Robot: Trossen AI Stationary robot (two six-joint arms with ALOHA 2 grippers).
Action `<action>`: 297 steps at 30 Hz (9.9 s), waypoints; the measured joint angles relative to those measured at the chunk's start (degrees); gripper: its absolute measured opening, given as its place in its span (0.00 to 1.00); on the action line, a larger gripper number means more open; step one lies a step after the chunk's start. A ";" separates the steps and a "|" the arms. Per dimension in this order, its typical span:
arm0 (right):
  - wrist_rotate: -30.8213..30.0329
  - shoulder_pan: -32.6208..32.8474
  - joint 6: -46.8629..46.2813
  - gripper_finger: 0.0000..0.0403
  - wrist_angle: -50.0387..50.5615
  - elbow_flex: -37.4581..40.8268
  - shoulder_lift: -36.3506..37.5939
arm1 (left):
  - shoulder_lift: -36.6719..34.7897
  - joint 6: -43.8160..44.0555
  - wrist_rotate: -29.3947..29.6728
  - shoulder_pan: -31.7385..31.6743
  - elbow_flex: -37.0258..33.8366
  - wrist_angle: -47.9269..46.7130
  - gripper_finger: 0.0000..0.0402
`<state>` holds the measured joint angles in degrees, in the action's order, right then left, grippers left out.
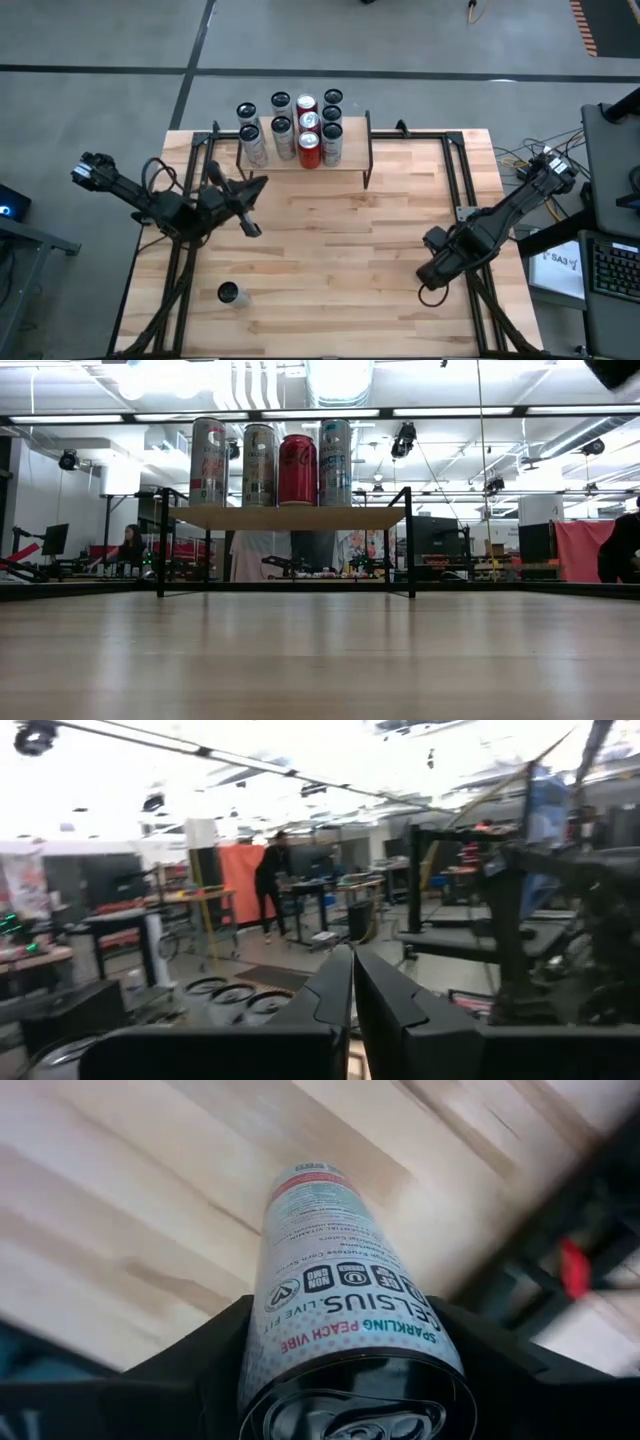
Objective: Place canned beverage on shelf
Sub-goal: Put the white soda can aligned with the other white soda cans on the shelf, then adjust the white soda can
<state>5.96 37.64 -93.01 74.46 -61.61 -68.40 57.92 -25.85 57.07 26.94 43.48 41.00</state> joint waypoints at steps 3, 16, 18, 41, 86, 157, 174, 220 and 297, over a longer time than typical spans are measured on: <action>-6.28 -1.65 2.97 0.60 -1.73 -4.68 -0.21 | 0.46 0.46 0.52 -0.07 0.00 -1.02 0.00; -19.70 -16.16 43.21 0.60 -10.46 -20.61 -11.44 | 15.13 11.67 -9.23 -0.04 1.32 -1.10 0.41; -19.70 -18.23 48.32 0.60 -10.35 -23.38 -14.49 | 19.25 13.84 -9.19 -0.18 3.07 -1.30 0.50; -18.83 -22.31 66.90 0.60 -0.03 -49.90 -31.30 | 45.78 41.64 -0.92 -1.78 23.16 -32.91 0.67; -19.87 -23.32 59.01 0.60 -5.39 -50.40 -31.26 | 45.98 33.18 9.49 -3.33 26.38 -30.52 0.91; -29.97 -37.43 77.89 0.81 -18.05 -29.63 -4.33 | -9.26 29.75 -0.79 -30.51 -23.06 -12.54 0.58; -30.03 -37.43 78.84 0.81 -20.02 -28.20 -4.46 | -5.12 32.72 -0.62 -34.96 -23.02 -5.89 0.58; -30.06 -37.43 78.66 0.81 -20.79 -27.84 -4.48 | 0.92 29.01 3.62 -35.67 -22.42 0.32 0.79; -26.93 -37.41 77.86 0.81 -13.47 -27.97 0.37 | 13.80 27.60 -38.04 -60.47 45.75 -98.76 0.00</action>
<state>-20.97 0.23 -15.16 60.99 -89.58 -68.03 71.72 1.75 19.03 -33.53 89.23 -57.77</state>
